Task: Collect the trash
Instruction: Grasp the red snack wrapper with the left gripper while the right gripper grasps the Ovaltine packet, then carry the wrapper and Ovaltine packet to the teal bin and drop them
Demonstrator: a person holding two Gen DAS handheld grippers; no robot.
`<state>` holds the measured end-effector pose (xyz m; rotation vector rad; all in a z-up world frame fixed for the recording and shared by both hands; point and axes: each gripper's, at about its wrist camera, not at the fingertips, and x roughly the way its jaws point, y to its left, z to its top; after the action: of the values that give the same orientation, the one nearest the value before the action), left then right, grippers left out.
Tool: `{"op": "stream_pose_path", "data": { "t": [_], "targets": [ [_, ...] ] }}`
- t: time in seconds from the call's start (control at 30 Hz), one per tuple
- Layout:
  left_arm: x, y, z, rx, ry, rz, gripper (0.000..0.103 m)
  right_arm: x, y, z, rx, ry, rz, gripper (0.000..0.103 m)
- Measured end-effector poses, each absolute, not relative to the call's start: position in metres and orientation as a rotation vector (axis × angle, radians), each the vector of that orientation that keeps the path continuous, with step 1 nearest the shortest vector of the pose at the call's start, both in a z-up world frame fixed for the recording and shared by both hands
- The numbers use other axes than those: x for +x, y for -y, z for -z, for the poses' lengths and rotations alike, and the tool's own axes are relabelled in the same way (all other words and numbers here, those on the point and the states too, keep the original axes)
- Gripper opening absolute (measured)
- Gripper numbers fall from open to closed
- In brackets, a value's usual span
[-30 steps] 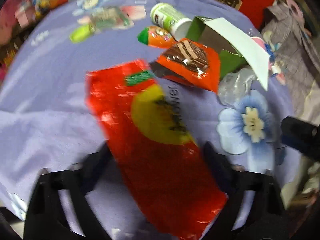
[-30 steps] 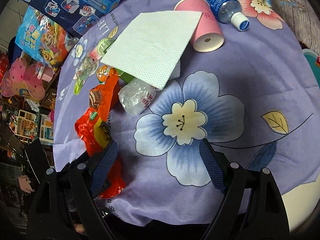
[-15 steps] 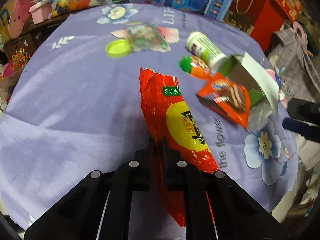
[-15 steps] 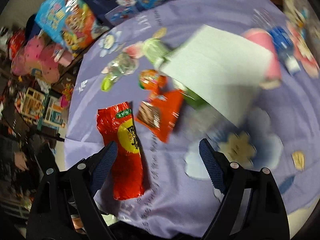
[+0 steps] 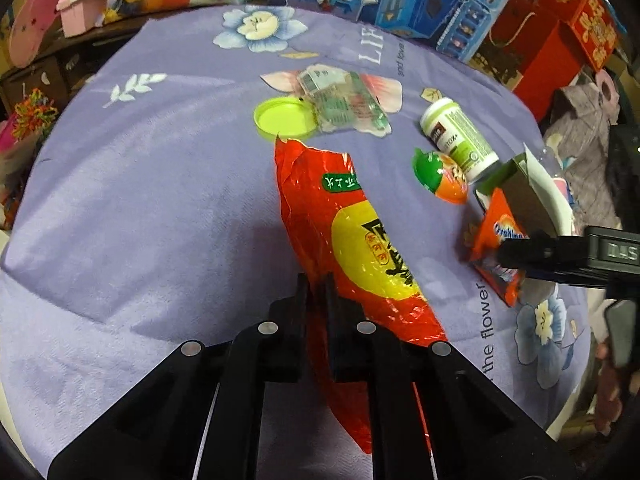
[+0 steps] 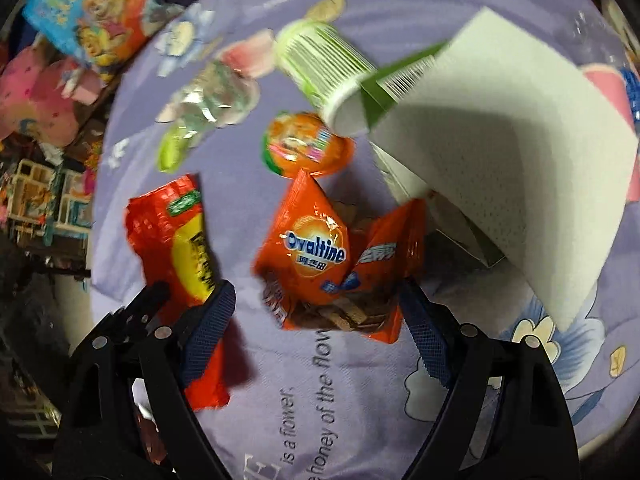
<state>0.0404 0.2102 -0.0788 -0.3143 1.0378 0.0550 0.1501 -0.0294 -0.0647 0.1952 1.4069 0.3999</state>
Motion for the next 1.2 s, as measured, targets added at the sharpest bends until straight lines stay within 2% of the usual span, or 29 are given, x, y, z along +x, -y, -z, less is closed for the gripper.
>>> {"op": "stream_pose_path", "data": {
  "t": [0.07, 0.1, 0.23, 0.27, 0.3, 0.37, 0.43, 0.47, 0.5, 0.53, 0.93, 1.2],
  "targets": [
    [0.041, -0.210, 0.080, -0.315, -1.045, -0.050, 0.014, 0.152, 0.031, 0.071, 0.203, -1.409, -0.362, 0.080],
    [0.042, -0.210, 0.081, -0.316, -1.049, -0.051, 0.024, 0.153, 0.032, 0.073, 0.205, -1.405, -0.351, 0.080],
    [0.043, -0.209, 0.085, -0.319, -1.057, -0.050, 0.042, 0.156, 0.031, 0.081, 0.213, -1.379, -0.317, 0.079],
    [0.044, -0.208, 0.087, -0.325, -1.067, -0.048, 0.051, 0.157, 0.030, 0.080, 0.209, -1.360, -0.325, 0.069],
    [0.044, -0.207, 0.088, -0.334, -1.069, -0.042, 0.057, 0.157, 0.030, 0.079, 0.206, -1.347, -0.337, 0.047],
    [0.046, -0.204, 0.088, -0.325, -1.062, -0.041, 0.058, 0.154, 0.031, 0.079, 0.225, -1.350, -0.368, 0.018],
    [0.048, -0.199, 0.087, -0.313, -1.050, -0.039, 0.056, 0.153, 0.034, 0.078, 0.238, -1.346, -0.386, 0.016],
    [0.048, -0.197, 0.087, -0.302, -1.040, -0.045, 0.032, 0.151, 0.034, 0.076, 0.241, -1.340, -0.393, 0.016],
    [0.049, -0.194, 0.086, -0.275, -1.034, -0.061, 0.013, 0.149, 0.037, 0.074, 0.248, -1.333, -0.402, 0.016],
    [0.048, -0.193, 0.084, -0.270, -1.025, -0.060, 0.009, 0.148, 0.037, 0.071, 0.252, -1.325, -0.413, 0.016],
    [0.034, -0.166, 0.021, -0.246, -0.894, 0.000, 0.006, 0.128, 0.080, 0.020, 0.344, -1.180, -0.474, 0.016],
    [0.042, -0.097, -0.026, -0.171, -0.822, 0.139, 0.006, 0.116, 0.166, -0.003, 0.455, -1.087, -0.387, 0.016]
  ]
}}
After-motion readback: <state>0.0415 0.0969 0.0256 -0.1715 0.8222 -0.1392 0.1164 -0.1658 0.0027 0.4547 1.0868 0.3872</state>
